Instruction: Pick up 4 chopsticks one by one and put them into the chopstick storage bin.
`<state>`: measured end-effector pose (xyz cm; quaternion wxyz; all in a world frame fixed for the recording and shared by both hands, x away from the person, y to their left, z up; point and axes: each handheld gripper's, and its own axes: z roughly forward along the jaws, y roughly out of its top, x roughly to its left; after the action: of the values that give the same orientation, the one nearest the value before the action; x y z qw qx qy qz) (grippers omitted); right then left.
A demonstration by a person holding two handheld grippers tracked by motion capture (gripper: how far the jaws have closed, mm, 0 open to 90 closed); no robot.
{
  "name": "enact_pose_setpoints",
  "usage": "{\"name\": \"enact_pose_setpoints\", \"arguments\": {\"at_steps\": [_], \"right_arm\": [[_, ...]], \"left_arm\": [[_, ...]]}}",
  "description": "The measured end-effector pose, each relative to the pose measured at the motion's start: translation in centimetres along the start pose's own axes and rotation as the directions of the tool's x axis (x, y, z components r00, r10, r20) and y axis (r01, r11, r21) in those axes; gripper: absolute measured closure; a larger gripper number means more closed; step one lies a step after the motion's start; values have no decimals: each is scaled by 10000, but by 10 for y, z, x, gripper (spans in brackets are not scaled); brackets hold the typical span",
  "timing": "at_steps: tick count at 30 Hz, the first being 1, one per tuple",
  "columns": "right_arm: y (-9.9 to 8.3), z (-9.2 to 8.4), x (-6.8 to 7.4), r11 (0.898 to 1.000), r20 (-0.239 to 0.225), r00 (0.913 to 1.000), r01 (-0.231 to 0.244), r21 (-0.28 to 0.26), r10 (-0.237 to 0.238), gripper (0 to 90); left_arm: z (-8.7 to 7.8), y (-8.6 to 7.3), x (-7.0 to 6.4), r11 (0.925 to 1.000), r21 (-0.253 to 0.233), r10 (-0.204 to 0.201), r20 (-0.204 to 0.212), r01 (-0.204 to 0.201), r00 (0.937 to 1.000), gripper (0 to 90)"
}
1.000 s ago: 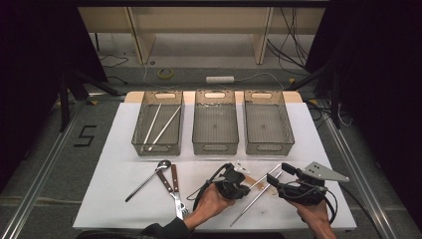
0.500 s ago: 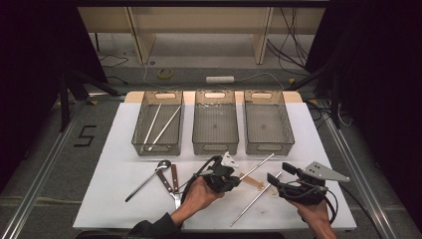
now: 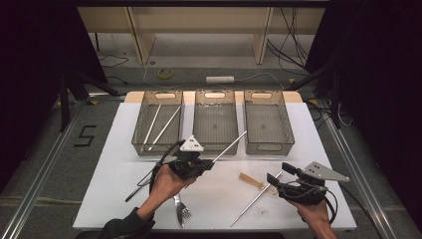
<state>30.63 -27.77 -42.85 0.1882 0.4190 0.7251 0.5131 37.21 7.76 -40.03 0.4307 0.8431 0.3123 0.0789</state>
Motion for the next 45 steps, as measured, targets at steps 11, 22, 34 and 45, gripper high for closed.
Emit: {"name": "enact_pose_setpoints", "arguments": {"at_steps": [11, 22, 34, 45], "right_arm": [[0, 0, 0, 10000, -19, 10000, 27, 3, -27, 292], [0, 1, 1, 10000, -32, 10000, 34, 31, -33, 291], [0, 1, 1, 10000, -40, 10000, 20, 45, -19, 291], [0, 2, 0, 10000, -73, 10000, 11, 41, -11, 291]], "left_arm": [[-34, 3, 35, 9965, -685, -545, -1002, 477, 9935, 854], [-58, -4, 73, 9855, -1212, -1404, -1921, 1184, 9713, 854], [-73, -5, 110, 9707, -1574, -2168, -2469, 1817, 9445, 854], [-68, 1, 151, 9530, -1770, -2899, -2972, 2458, 9098, 854]]}}
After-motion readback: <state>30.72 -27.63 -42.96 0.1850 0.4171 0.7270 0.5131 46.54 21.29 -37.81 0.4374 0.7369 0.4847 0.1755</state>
